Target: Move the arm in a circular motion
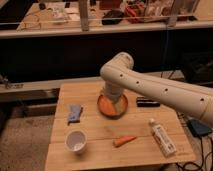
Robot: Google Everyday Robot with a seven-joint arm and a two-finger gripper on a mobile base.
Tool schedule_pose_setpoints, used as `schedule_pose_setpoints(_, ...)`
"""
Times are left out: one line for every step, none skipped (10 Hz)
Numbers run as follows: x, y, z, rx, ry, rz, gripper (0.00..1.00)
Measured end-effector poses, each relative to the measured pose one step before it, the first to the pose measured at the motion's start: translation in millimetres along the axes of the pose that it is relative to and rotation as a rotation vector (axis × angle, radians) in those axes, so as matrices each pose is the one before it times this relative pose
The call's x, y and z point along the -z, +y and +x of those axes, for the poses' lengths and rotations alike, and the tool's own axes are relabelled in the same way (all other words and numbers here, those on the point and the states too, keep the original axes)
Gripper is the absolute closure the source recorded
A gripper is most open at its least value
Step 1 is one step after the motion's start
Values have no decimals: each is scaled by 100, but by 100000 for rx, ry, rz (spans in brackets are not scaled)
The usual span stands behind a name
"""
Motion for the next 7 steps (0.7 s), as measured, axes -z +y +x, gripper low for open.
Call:
schedule_pose_setpoints(-213, 439, 1705, -2767, 645, -288, 20)
schedule_pose_setpoints(-172, 435, 2025, -2674, 1184, -392, 20)
schedule_pose_setpoints(-232, 612, 2214, -3637, 1536, -1120, 20)
schedule_pose_setpoints(-398, 454, 2072, -4356, 1395, -1099, 20)
schedule_pose_setpoints(-367, 441, 1405, -4716, 1074, -1291, 20)
schedule_pose_setpoints(-502, 441, 720, -2599, 468, -888, 20)
schedule_pose_setpoints(-615, 1205, 717, -2755, 50, -1271, 20)
